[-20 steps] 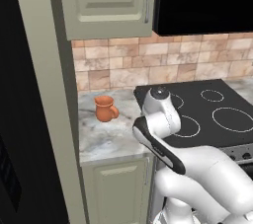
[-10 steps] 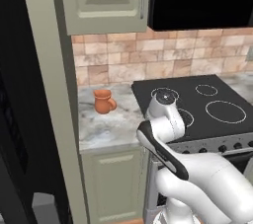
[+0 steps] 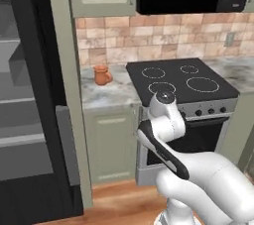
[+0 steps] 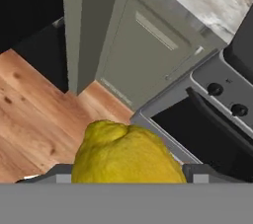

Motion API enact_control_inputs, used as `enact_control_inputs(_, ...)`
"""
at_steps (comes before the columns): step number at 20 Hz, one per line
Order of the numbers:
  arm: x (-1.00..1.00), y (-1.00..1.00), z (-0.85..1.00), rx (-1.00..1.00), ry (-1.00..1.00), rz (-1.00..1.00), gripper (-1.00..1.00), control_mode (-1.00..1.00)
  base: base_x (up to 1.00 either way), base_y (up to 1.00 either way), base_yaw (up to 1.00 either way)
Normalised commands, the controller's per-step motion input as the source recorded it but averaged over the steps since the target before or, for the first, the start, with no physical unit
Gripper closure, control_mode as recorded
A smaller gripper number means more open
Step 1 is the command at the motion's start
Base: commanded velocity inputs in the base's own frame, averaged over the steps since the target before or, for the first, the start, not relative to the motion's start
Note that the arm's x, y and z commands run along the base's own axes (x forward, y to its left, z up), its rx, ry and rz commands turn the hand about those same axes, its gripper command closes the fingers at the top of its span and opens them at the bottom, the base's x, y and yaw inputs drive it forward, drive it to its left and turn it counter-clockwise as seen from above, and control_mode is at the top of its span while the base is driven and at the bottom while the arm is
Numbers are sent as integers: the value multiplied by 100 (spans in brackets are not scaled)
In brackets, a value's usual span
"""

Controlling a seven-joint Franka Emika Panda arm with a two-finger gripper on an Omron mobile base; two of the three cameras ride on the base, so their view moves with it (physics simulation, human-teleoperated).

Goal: Place the potato and lemon inside the fridge drawer. Close the drawer after placing the vegetables.

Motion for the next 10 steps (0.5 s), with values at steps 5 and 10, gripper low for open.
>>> enact_control_inputs(5, 0, 0, 0, 0, 0, 0, 100, 100, -100, 61, 0)
enact_control_inputs(10, 0, 0, 0, 0, 0, 0, 100, 100, -77, 96, 0)
